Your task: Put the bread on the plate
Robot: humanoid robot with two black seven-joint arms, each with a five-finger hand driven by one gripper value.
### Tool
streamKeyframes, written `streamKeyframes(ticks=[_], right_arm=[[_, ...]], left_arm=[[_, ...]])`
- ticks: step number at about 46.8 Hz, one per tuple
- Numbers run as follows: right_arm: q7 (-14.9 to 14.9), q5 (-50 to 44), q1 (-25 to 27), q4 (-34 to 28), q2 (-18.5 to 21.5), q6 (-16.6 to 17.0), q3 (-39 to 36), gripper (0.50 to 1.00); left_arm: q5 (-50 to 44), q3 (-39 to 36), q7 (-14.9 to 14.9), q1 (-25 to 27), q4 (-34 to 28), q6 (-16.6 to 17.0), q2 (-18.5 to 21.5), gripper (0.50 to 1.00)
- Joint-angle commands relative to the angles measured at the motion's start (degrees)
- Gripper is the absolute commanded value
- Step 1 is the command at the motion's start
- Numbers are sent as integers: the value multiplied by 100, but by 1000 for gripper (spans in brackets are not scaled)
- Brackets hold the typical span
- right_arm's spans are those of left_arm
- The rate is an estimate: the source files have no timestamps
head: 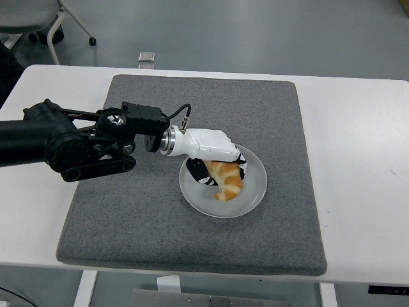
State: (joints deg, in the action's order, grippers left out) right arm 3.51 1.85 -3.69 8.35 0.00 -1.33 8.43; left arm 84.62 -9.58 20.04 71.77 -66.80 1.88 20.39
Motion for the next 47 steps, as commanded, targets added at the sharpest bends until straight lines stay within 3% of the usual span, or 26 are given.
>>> streamKeyframes(ticks=[1,9,12,15,24,47], right_arm=[[0,0,0,0,0,1,0,930],[0,0,0,0,0,1,0,930],[0,0,0,0,0,1,0,930],[0,0,0,0,0,-7,0,930],[0,0,0,0,0,-7,0,930],[0,0,0,0,0,1,0,930]], left_arm=[[-25,0,0,4,0,5,0,500],[-104,0,0,-49,-9,23,0,705],[-113,0,0,-58,-9,23,0,743],[-113,9,0,-67,-18,23,9,831],[-157,9,0,-58,-62,23,18,988],[-1202,272,0,355,-351,14,246,992]])
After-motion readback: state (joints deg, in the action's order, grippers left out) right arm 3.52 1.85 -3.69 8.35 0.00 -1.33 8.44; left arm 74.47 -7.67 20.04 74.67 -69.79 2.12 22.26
